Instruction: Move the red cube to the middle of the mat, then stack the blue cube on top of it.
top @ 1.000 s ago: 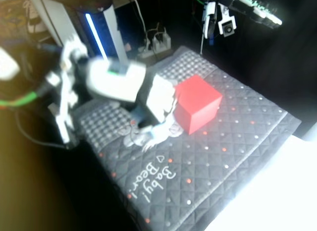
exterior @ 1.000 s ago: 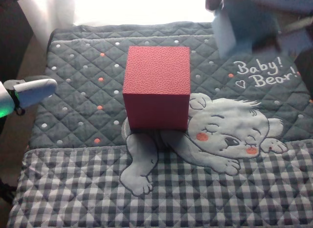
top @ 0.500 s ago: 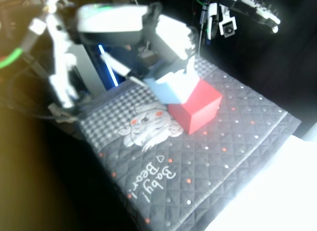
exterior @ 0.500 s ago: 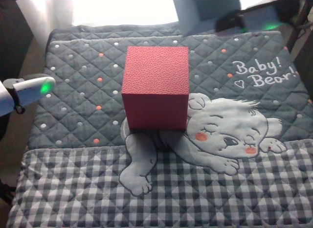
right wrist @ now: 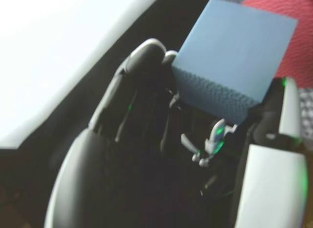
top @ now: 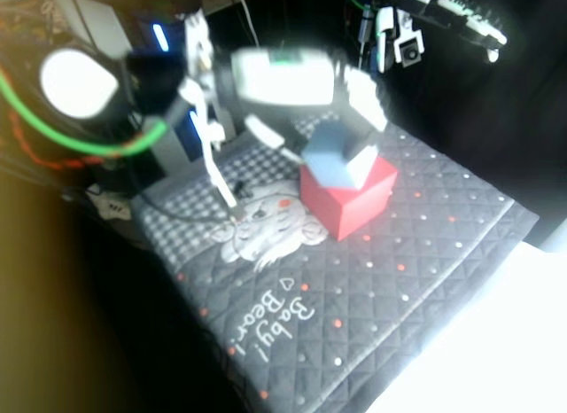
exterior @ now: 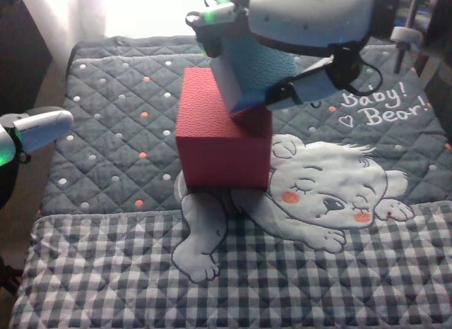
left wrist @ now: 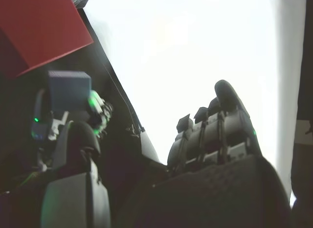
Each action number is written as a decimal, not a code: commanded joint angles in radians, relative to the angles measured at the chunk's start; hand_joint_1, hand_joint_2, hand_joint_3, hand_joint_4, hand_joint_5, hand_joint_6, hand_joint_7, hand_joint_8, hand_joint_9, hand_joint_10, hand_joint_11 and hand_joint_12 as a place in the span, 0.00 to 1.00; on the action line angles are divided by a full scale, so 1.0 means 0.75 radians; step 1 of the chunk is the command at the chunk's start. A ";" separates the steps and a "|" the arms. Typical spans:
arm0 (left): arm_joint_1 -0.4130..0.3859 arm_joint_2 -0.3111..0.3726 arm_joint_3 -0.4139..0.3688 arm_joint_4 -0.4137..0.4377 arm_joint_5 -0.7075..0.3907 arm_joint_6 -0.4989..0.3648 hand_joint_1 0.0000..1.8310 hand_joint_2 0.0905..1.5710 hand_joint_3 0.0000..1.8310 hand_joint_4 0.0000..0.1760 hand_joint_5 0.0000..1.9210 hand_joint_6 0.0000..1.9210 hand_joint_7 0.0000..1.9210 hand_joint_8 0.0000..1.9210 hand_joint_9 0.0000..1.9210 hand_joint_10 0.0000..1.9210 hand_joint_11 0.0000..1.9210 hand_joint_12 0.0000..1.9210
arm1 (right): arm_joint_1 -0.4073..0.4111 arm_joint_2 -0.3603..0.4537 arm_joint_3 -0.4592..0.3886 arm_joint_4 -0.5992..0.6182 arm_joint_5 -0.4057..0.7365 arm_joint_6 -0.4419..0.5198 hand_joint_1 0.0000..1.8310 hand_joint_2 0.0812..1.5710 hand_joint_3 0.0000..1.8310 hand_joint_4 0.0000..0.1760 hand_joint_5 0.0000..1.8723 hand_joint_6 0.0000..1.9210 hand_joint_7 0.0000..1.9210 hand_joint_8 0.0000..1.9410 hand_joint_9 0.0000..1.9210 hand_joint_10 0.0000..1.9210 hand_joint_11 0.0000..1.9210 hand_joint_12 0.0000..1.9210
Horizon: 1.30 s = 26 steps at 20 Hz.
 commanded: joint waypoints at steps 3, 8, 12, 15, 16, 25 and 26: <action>-0.002 -0.011 0.014 0.002 -0.173 -0.009 0.40 0.62 0.00 0.09 0.01 0.00 0.00 0.00 0.00 0.00 0.00 0.32 | -0.001 -0.023 0.011 0.036 0.166 0.009 0.60 0.83 0.00 0.00 0.34 0.82 0.30 0.79 0.26 0.69 0.19 0.84; 0.005 -0.014 0.019 -0.011 -0.175 -0.016 0.40 0.63 0.00 0.17 0.02 0.00 0.00 0.00 0.00 0.00 0.00 0.30 | -0.017 -0.062 0.067 -0.040 0.194 0.188 0.36 0.74 0.00 0.00 0.00 0.00 0.01 0.00 0.01 0.24 0.00 0.75; 0.006 -0.017 0.022 -0.016 -0.175 -0.018 0.38 0.63 0.00 0.21 0.02 0.00 0.00 0.00 0.00 0.00 0.00 0.33 | -0.017 -0.056 0.064 -0.052 0.194 0.188 0.34 0.70 0.00 0.00 0.00 0.00 0.00 0.00 0.00 0.01 0.00 0.46; 0.011 -0.017 0.021 -0.022 -0.177 -0.019 0.40 0.63 0.00 0.18 0.02 0.00 0.00 0.00 0.00 0.00 0.00 0.33 | -0.014 -0.029 0.056 -0.055 0.194 0.189 0.35 0.69 0.00 0.01 0.00 0.00 0.00 0.00 0.03 0.01 0.00 0.53; 0.018 -0.016 0.018 -0.027 -0.188 -0.020 0.40 0.63 0.00 0.13 0.02 0.00 0.00 0.00 0.00 0.00 0.00 0.32 | -0.004 0.017 0.041 -0.055 0.194 0.189 0.35 0.72 0.00 0.00 0.00 0.00 0.00 0.00 0.01 0.00 0.00 0.60; 0.066 -0.004 -0.004 -0.039 -0.252 -0.026 0.39 0.64 0.00 0.20 0.01 0.00 0.00 0.00 0.00 0.00 0.00 0.18 | 0.061 0.363 -0.123 -0.058 0.215 0.172 0.37 0.68 0.01 0.11 0.00 0.00 0.00 0.00 0.05 0.05 0.00 0.60; 0.069 -0.002 -0.007 -0.041 -0.262 -0.026 0.37 0.65 0.00 0.22 0.01 0.00 0.00 0.00 0.00 0.00 0.00 0.23 | 0.056 0.393 -0.145 -0.051 0.213 0.140 0.33 0.75 0.01 0.00 0.00 0.00 0.00 0.00 0.01 0.02 0.00 0.49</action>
